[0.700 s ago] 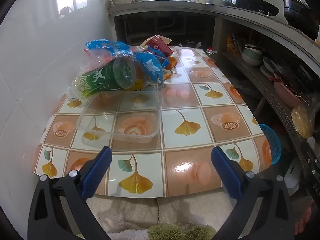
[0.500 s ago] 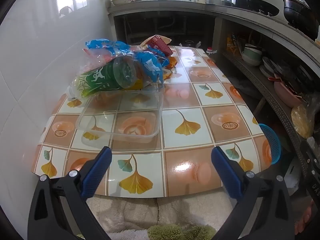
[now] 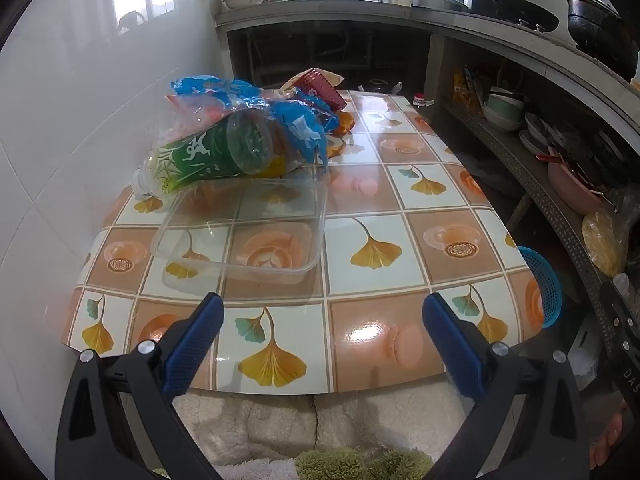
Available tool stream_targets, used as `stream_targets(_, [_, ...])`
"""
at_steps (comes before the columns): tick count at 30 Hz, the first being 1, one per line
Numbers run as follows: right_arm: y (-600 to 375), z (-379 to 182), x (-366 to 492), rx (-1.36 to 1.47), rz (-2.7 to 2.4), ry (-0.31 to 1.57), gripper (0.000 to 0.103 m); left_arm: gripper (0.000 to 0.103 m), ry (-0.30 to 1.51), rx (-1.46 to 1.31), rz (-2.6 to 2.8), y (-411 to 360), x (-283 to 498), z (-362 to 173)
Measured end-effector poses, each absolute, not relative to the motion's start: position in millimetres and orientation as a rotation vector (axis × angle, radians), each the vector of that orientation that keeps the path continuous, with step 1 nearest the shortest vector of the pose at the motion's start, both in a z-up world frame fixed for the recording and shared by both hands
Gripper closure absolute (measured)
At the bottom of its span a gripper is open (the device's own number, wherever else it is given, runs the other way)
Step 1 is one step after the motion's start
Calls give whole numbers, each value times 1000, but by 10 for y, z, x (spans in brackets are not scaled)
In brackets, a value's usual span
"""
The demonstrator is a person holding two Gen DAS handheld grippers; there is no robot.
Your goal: Collect trash
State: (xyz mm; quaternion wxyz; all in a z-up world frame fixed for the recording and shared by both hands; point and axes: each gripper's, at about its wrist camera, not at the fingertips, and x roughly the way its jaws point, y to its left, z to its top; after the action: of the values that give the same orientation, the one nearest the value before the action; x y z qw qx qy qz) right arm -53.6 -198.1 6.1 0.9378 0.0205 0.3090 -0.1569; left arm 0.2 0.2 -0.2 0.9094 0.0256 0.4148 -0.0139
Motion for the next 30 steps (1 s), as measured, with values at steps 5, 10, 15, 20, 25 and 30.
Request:
stream_targets(5, [-1991,55,-543,40,-319,631,8,6,855,52,-28,2,1,-2])
stream_targets(10, [-1994,49,-547,39,-320,631,8,6,856,52,-29,1,1,-1])
stream_targets(15, [-1994,47,-551,40,-318,632,8,6,857,52,-29,2,2,-2])
stream_targets(20, [-1995,46,-555,40,-318,632,8,6,856,52,-30,0,-1,1])
stream_targets(25, [-1995,49,-556,41,-317,633,8,6,858,52,-29,1,0,-1])
stream_targets(30, [-2017,58,-570,40,-317,633,8,6,858,52,-30,1,0,-1])
